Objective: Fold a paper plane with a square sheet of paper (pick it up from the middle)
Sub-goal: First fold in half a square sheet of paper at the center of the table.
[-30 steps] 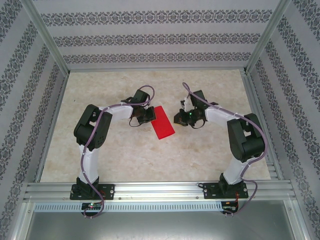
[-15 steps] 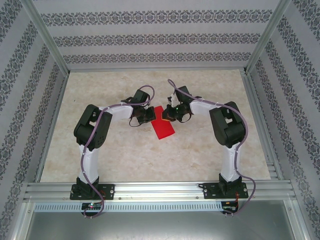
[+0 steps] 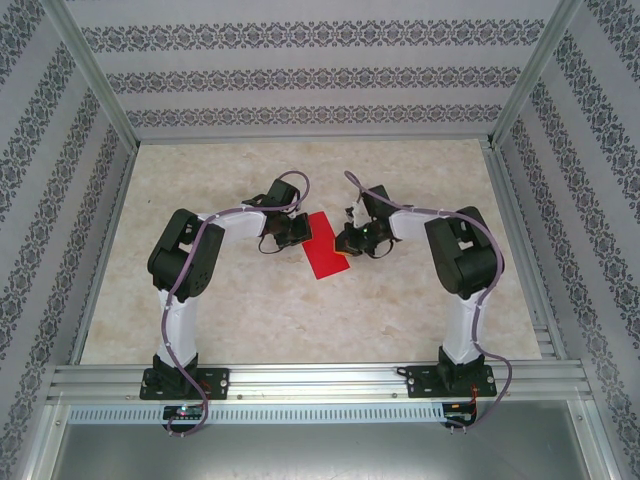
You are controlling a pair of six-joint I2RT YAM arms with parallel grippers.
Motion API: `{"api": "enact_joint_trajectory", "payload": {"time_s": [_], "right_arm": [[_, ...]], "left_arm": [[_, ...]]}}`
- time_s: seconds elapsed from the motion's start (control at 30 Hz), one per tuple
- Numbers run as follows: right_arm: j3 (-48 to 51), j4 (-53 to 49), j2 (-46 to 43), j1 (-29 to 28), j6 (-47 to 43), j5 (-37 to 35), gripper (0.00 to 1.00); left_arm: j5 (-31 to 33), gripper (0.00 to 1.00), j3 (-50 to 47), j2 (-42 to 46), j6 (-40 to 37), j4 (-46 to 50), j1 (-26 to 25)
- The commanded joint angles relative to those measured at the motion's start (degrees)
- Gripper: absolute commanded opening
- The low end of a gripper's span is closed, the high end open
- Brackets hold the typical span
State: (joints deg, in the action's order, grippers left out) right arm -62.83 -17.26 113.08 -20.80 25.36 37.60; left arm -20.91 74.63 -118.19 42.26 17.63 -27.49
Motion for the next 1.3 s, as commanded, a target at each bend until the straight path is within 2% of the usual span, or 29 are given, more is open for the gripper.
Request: {"api": "enact_joint_trajectory", "payload": {"time_s": [0.0,0.2,0.43,0.73,1.0,1.17,1.27], "right_arm": [[6.6,-5.9,-2.5,1.4,-2.9,-2.7,0.03],[13.8,-5.8,-8.9,1.8,-2.6,-4.2,0.03],[9.2,-3.5,-16.7,1.3,0.1,-3.8,0.04],[0.3,-2.0,-6.2,-3.0,1.2,-3.5,0.04],[2.7,-0.5,-2.7,-3.0,1.6,-4.7,0.03],[5.8,1.7,-2.6,-3.5,2.1,-2.9,0.03],[7.3,3.7,-2.9,-3.8,2.6,-0.9,0.03]], "left_arm": [[6.5,0.0,-4.4,-5.9,-0.9,9.4,-0.8],[6.3,0.0,-4.3,-5.7,-1.1,9.4,-0.8],[4.4,0.0,-2.5,-5.2,-2.8,8.8,-1.0],[2.0,0.0,-0.3,-2.6,-5.3,8.6,-1.5],[-3.1,0.0,2.8,0.4,-7.1,5.8,-1.7],[-8.8,0.0,3.6,1.1,-5.4,-0.4,-3.0],[-9.8,0.0,5.0,-0.4,-4.7,-2.3,-4.3]]}}
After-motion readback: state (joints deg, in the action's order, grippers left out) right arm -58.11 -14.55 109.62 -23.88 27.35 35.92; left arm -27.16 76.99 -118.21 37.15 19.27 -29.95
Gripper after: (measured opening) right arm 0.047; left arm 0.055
